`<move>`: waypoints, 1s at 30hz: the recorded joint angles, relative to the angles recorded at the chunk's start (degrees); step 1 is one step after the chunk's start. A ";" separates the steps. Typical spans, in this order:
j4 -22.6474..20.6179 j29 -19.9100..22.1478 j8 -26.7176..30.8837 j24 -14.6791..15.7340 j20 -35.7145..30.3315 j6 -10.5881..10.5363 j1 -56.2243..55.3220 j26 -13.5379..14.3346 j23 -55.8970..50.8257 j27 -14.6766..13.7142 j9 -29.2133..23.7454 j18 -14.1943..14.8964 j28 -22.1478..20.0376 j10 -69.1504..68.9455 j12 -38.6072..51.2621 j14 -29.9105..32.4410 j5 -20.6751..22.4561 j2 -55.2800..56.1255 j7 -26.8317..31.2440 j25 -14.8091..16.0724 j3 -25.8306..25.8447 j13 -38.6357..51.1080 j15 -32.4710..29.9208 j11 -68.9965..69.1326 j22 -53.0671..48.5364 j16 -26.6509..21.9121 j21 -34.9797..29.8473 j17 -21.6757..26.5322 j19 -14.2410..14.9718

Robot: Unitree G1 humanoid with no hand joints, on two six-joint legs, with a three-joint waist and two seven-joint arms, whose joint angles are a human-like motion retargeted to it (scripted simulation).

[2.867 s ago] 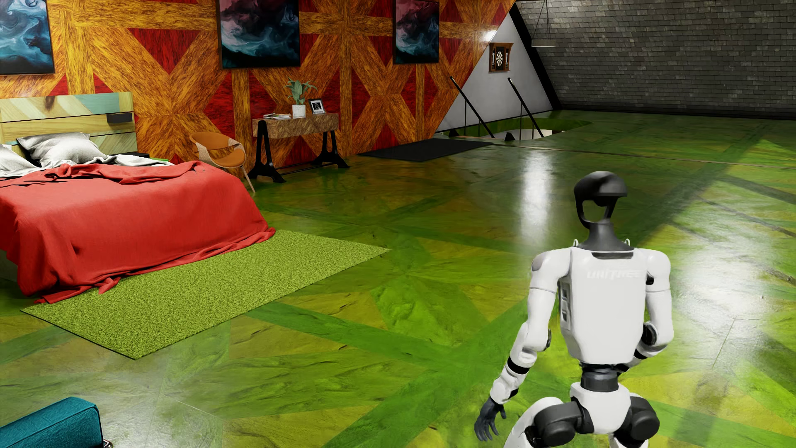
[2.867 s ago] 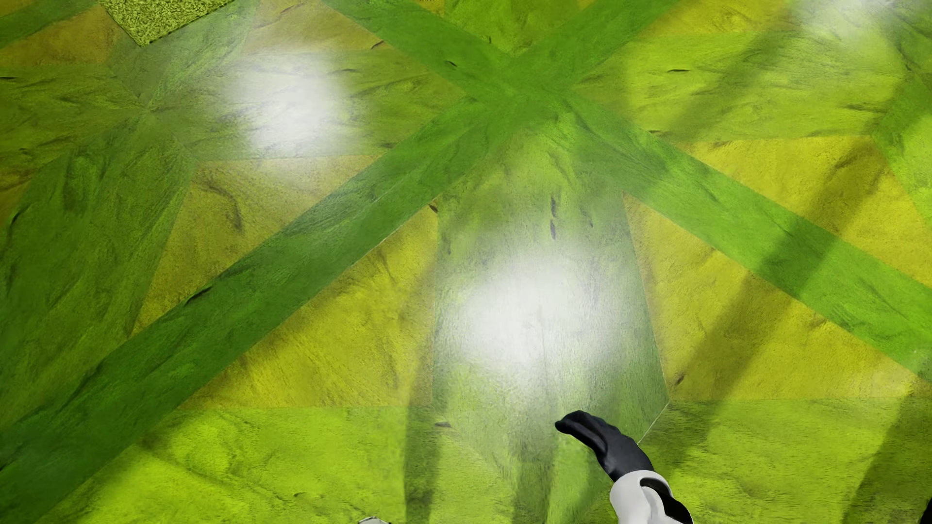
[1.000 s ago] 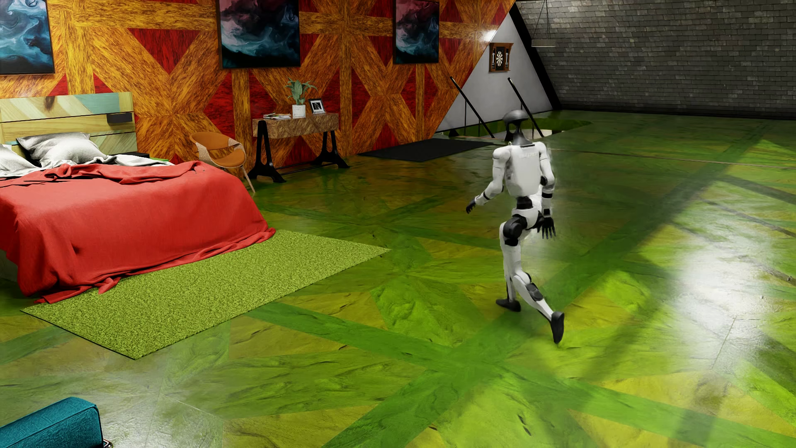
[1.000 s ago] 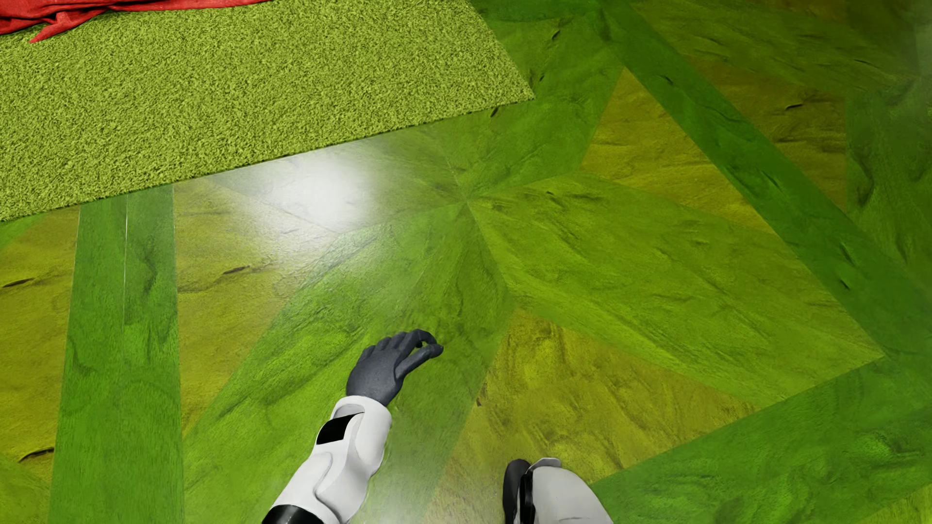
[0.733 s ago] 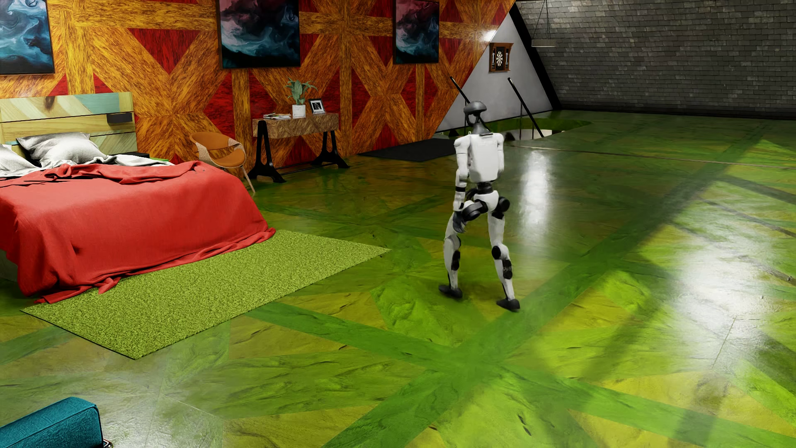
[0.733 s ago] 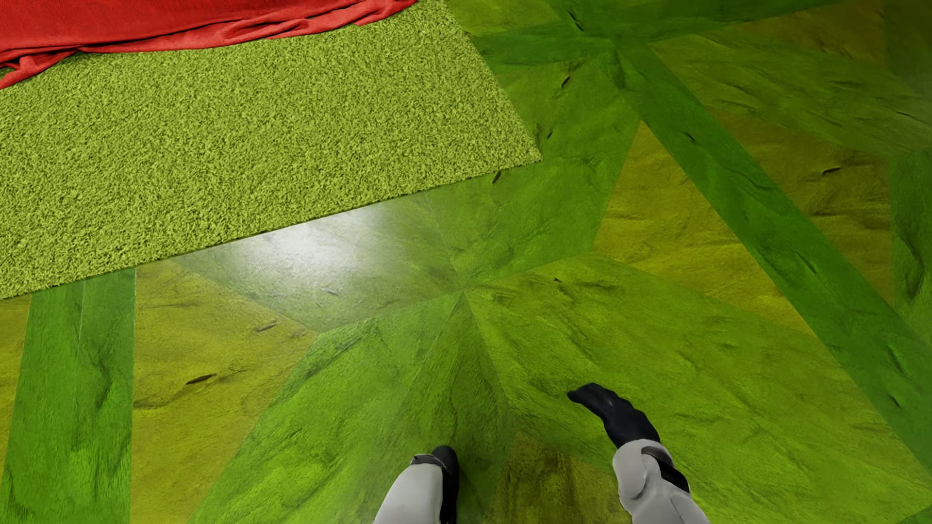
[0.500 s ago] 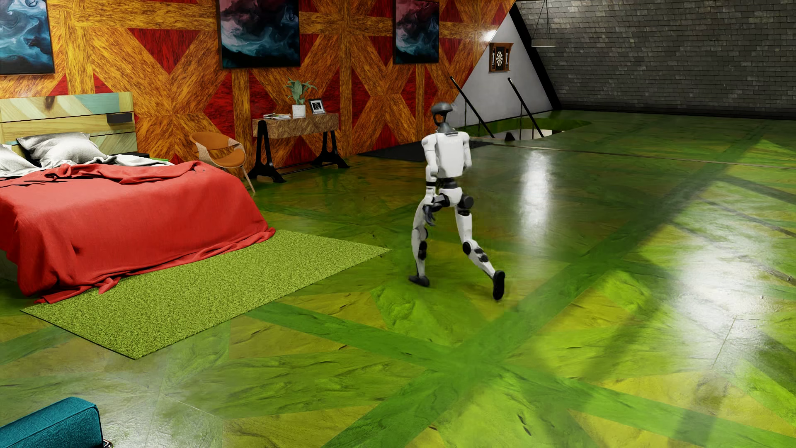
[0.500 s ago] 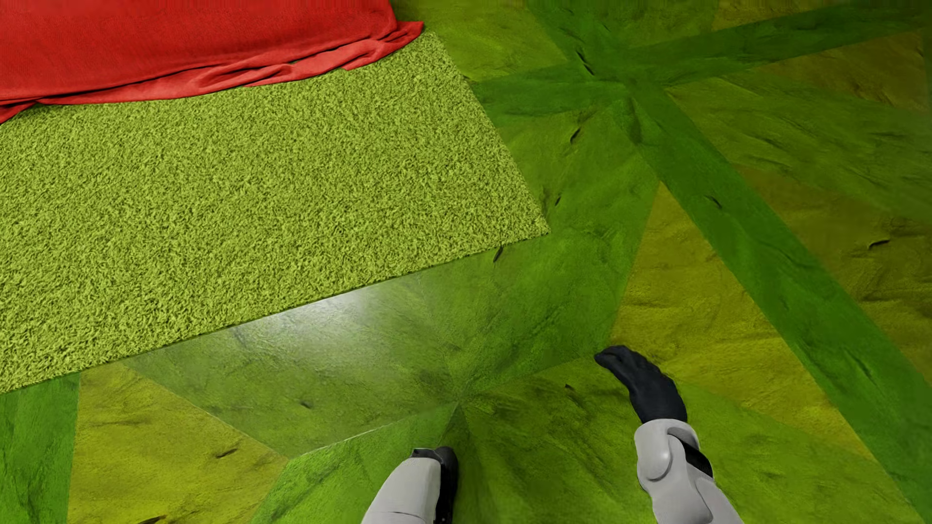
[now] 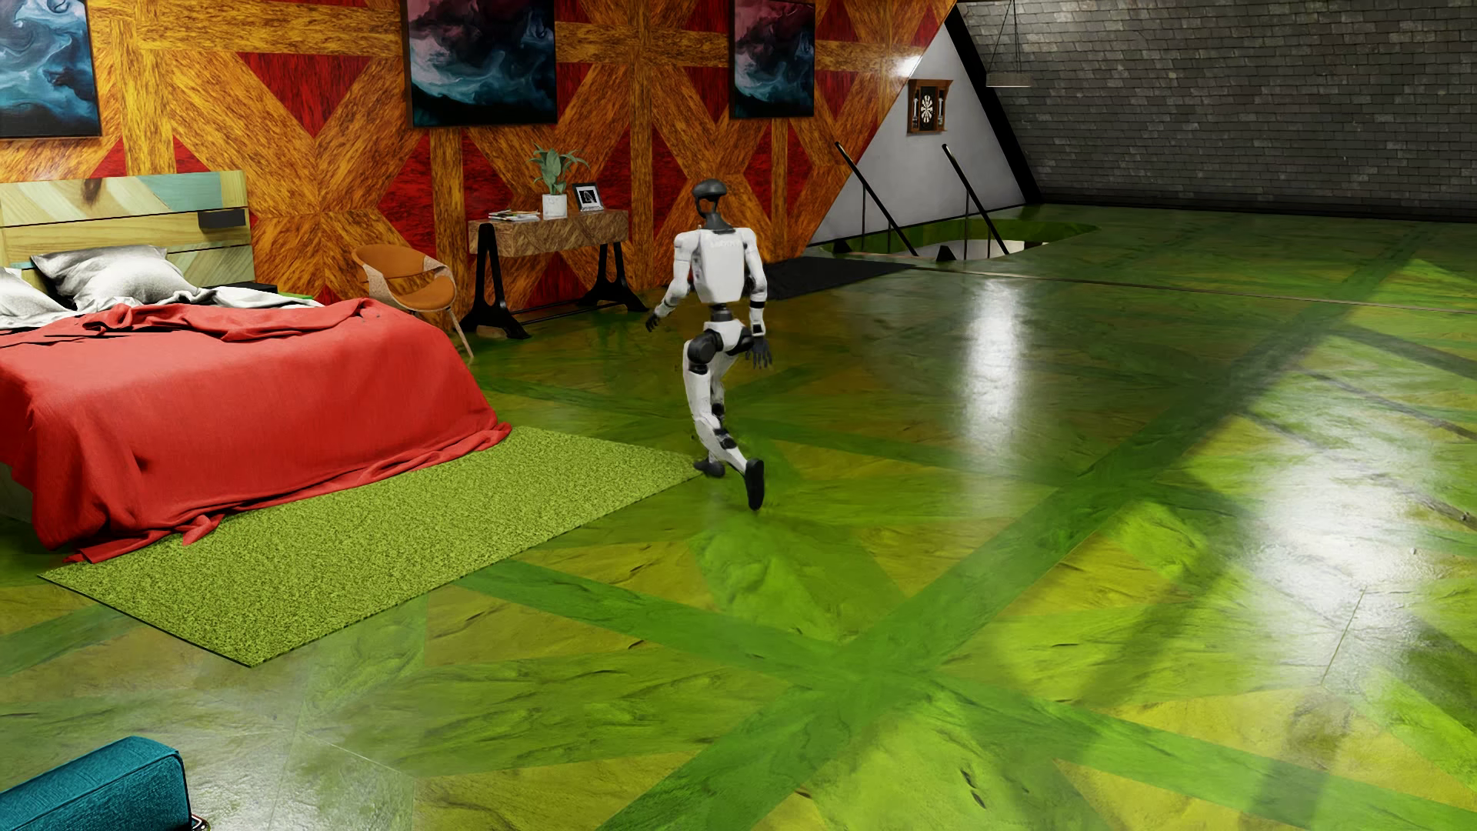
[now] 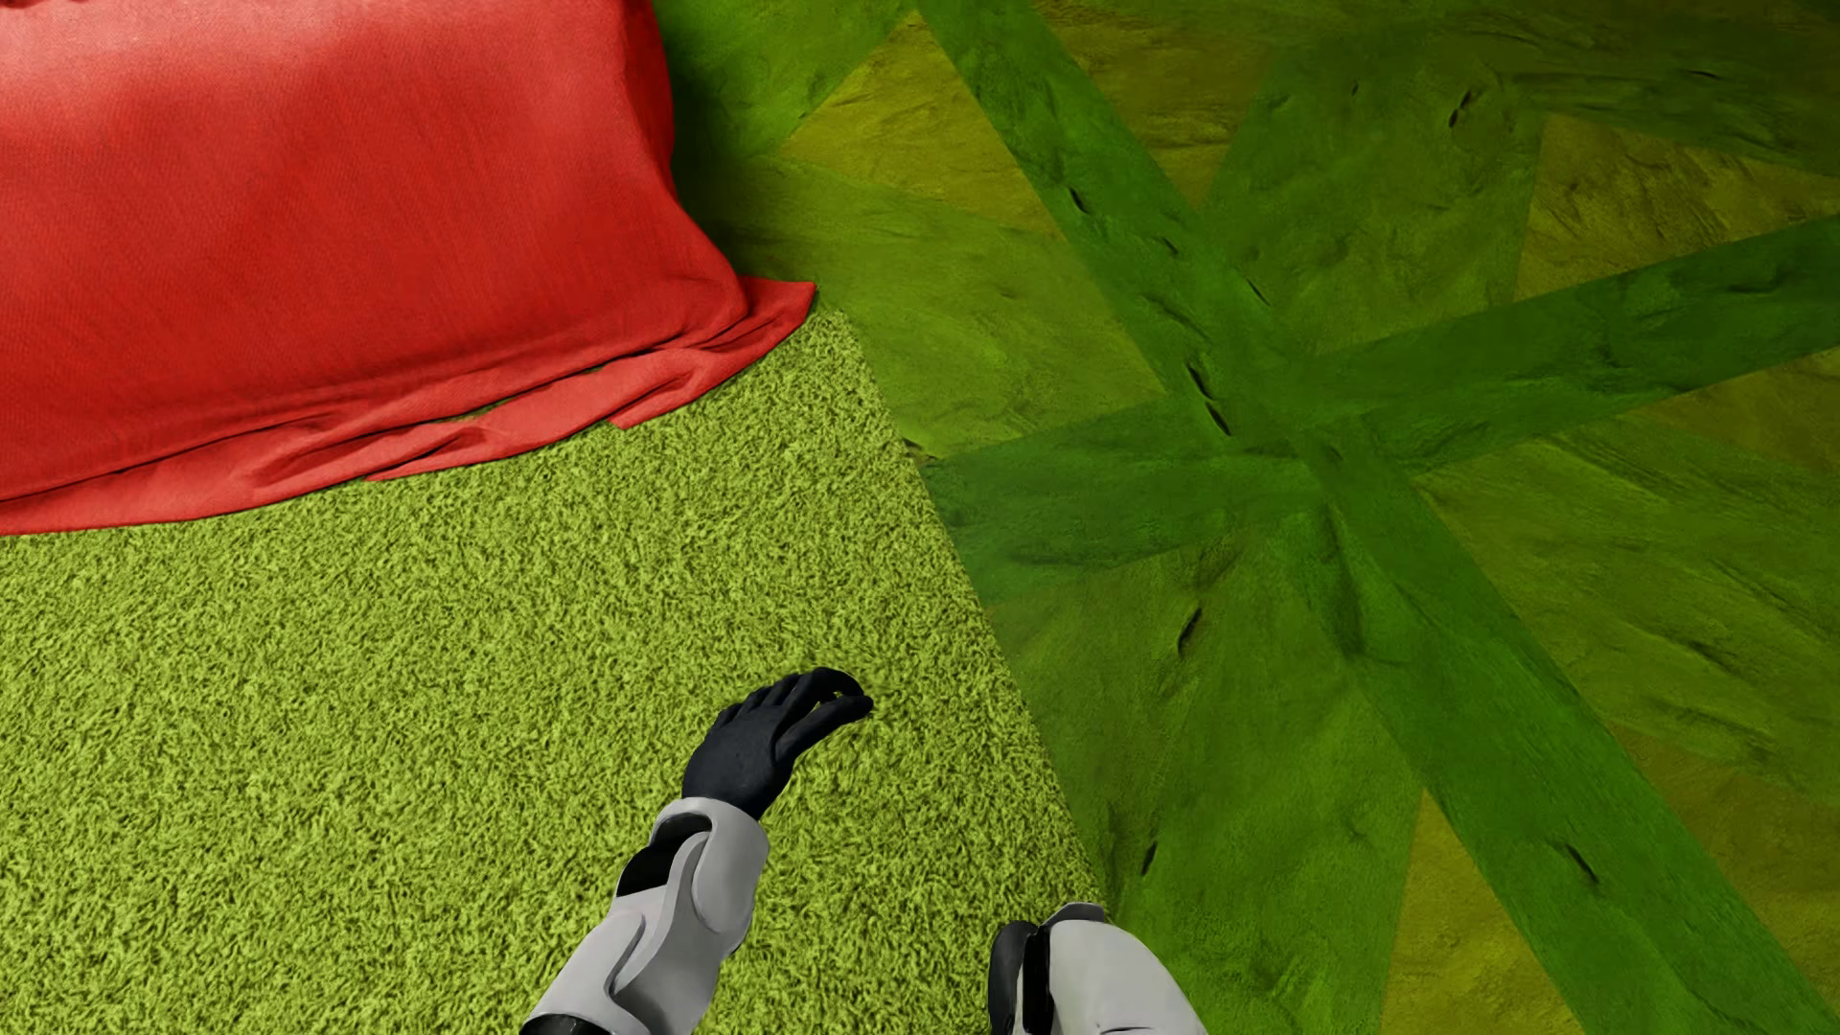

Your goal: Head to chair

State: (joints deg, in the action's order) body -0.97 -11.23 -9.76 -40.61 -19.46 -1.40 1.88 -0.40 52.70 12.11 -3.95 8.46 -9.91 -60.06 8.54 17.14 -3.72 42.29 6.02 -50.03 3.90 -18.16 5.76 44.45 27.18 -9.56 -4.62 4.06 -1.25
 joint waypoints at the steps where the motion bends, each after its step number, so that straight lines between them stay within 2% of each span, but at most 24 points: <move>1: 1.36 -1.13 -1.65 0.61 0.25 -1.36 -8.33 -4.22 1.08 -0.29 -0.20 -3.30 0.13 -10.16 -2.31 -5.03 1.76 -4.63 -0.07 -4.55 -0.23 3.40 4.77 0.75 4.52 0.72 -2.51 0.87 -0.50; 3: 3.02 5.04 -3.78 -1.55 -3.41 -3.48 -24.79 -12.66 -1.04 -0.76 -0.26 -6.95 3.14 -16.49 -5.56 -14.96 5.66 -16.95 -0.63 -10.49 -1.32 9.70 10.24 -4.74 17.37 1.41 -4.27 1.93 -0.90; 4: 2.55 10.28 -4.08 -4.34 -7.84 -4.11 -31.41 -13.60 -3.43 -1.49 -0.15 -7.19 7.66 -12.98 -7.29 -19.03 7.54 -23.69 -0.82 -9.82 -2.06 12.04 11.80 -9.06 23.60 0.53 -2.61 1.90 -0.98; 5: 2.05 14.34 -3.97 -7.52 -12.45 -4.47 -36.79 -12.25 -6.06 -3.46 0.02 -7.86 13.01 -6.07 -9.52 -21.89 9.19 -30.28 -1.18 -7.02 -2.86 14.12 12.95 -13.48 28.43 -1.03 -0.13 1.79 -0.95; 6: 1.92 15.75 -3.39 -9.60 -14.98 -4.64 -40.93 -10.66 -9.10 -6.10 0.23 -8.62 17.14 3.70 -12.23 -23.04 10.56 -36.51 -1.56 -3.54 -3.72 16.62 13.62 -17.62 31.45 -2.73 1.79 1.91 -0.80; 7: 1.82 15.28 -2.17 -9.45 -14.12 -4.68 -43.61 -10.62 -12.95 -8.68 0.45 -8.23 18.85 16.07 -15.29 -23.39 11.48 -42.33 -1.28 -0.70 -4.72 19.20 13.65 -21.50 32.49 -3.90 2.13 2.73 -0.56; 9: 1.61 14.94 1.60 -4.86 -6.04 -4.18 -45.54 -13.71 -21.69 -11.76 0.75 -8.39 14.71 40.35 -21.84 -23.15 11.42 -52.61 0.92 1.85 -7.17 23.65 12.12 -26.80 31.82 -4.06 0.07 5.85 -0.11; 10: 2.09 16.50 3.57 -3.21 -2.16 -3.64 -45.98 -15.24 -25.32 -11.84 0.81 -7.51 11.72 43.76 -24.47 -22.10 10.50 -56.49 -0.04 2.60 -8.47 24.58 9.80 -26.60 32.16 -3.88 -0.36 6.85 0.27; 12: 0.30 19.88 6.80 -3.42 1.91 -1.30 -47.39 -17.11 -30.37 -9.77 0.41 -9.73 10.12 30.00 -26.13 -15.40 6.36 -60.36 -4.13 5.15 -10.88 22.07 -1.76 -17.55 35.50 -2.76 0.82 8.00 2.39; 13: -1.57 20.05 8.13 -4.32 2.59 0.48 -46.48 -15.70 -31.28 -8.09 -0.18 -10.33 11.87 22.75 -25.08 -15.33 3.62 -58.09 -6.03 6.50 -11.65 19.42 -12.10 -6.64 37.17 -1.95 1.35 8.36 4.94; 14: -3.21 18.73 9.46 -5.25 2.97 2.31 -44.01 -12.45 -30.32 -5.92 -0.91 -10.84 14.36 18.47 -23.10 -18.15 0.83 -52.46 -8.52 6.80 -11.92 17.15 -21.01 6.84 37.83 -1.00 0.67 8.79 8.68; 15: -5.09 16.23 11.24 -6.14 3.52 3.99 -40.26 -8.67 -27.26 -3.50 -1.57 -11.33 15.89 17.22 -20.50 -22.23 -1.38 -44.25 -10.59 5.34 -11.77 15.96 -21.72 19.29 37.04 0.19 -1.72 9.51 10.19; 16: -6.97 13.44 12.84 -7.03 4.50 5.38 -35.26 -5.78 -22.48 -1.42 -1.97 -11.30 15.02 18.71 -17.57 -25.71 -2.72 -35.05 -11.84 2.57 -11.34 15.55 -16.33 28.31 34.80 1.57 -5.34 10.18 9.35; 18: -10.55 9.03 13.30 -8.61 6.89 7.00 -23.35 -3.12 -11.30 1.08 -2.05 -11.77 7.52 25.84 -11.45 -30.34 -4.94 -17.56 -11.86 -1.82 -10.10 13.97 -7.43 33.43 27.94 4.78 -11.22 9.74 6.93; 19: -11.86 6.96 12.41 -8.98 7.45 7.26 -17.33 -1.73 -6.91 1.65 -1.85 -12.13 4.03 29.58 -8.26 -32.01 -5.52 -10.44 -11.10 -2.18 -9.36 11.98 -2.78 30.26 24.36 6.20 -12.18 8.76 5.73; 21: -13.18 2.75 8.42 -9.10 5.94 7.19 -6.59 2.27 -3.57 -0.11 -1.29 -12.37 1.59 35.44 -1.08 -34.06 -7.51 0.08 -8.33 -0.61 -7.60 6.71 2.19 14.67 15.63 7.35 -10.90 7.45 3.12; 22: -12.99 2.19 6.63 -8.76 4.71 6.98 -1.79 4.50 -3.99 -1.84 -0.99 -12.28 1.05 37.84 2.68 -34.23 -7.90 2.98 -6.40 0.71 -6.59 3.98 2.71 2.38 10.69 7.11 -9.67 6.76 3.22; 24: -10.70 4.98 7.57 -6.60 3.69 5.81 6.95 7.27 -3.93 -3.59 -0.35 -11.54 -1.24 40.22 7.97 -31.66 -5.41 3.75 -2.37 1.60 -4.60 -0.17 2.17 -23.10 2.38 6.23 -8.58 4.95 6.34; 25: -8.98 5.72 6.89 -4.98 3.83 4.87 10.05 7.28 -2.43 -2.72 -0.02 -10.90 -2.54 38.52 8.48 -27.85 -4.52 3.26 -1.23 0.18 -3.74 -1.31 0.54 -26.54 -0.41 5.65 -9.08 4.08 7.36; 26: -7.03 4.71 4.73 -3.38 4.12 3.62 11.61 6.50 -0.39 -1.51 0.17 -9.05 -3.38 33.76 7.63 -21.86 -3.57 3.75 -0.41 -1.69 -3.03 -1.60 -4.59 -20.97 -2.57 4.44 -9.81 3.06 5.34; 27: -5.23 2.77 2.59 -2.24 4.44 2.02 10.64 5.18 1.52 -1.00 0.05 -4.54 -3.70 24.67 5.92 -13.36 -2.20 4.54 0.42 -2.95 -2.50 -0.93 -9.11 -12.27 -4.11 2.70 -10.06 2.03 2.54; 28: -3.86 1.33 0.91 -1.80 4.69 0.29 6.40 3.30 2.68 -1.19 -0.39 0.37 -3.75 11.76 3.87 -4.39 -0.42 4.10 0.87 -3.38 -2.15 0.74 -6.80 -4.51 -4.36 1.18 -9.44 1.26 0.29; 29: -2.66 1.61 -0.83 -1.79 4.63 -1.30 -0.90 0.62 2.51 -1.26 -0.97 3.51 -3.52 -1.23 2.09 -1.25 1.50 2.03 1.22 -3.51 -1.94 3.18 -1.60 -0.14 -2.37 0.44 -8.00 0.70 -1.37; 30: -1.61 4.33 -2.52 -1.81 4.01 -2.63 -9.86 -2.75 0.72 -0.75 -1.45 1.35 -2.47 -11.29 0.86 -5.17 3.30 -2.04 1.65 -3.76 -1.84 5.89 2.85 0.51 2.24 0.50 -5.98 0.28 -1.86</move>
State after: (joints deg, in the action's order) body -2.57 -6.90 -12.28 -42.41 -15.45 -4.03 -7.99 -3.16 53.43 11.36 -5.40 9.81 -12.38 -71.36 9.41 11.97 -0.42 40.24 7.66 -53.79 2.07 -12.27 8.61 44.95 29.42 -9.06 -10.60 4.33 -3.11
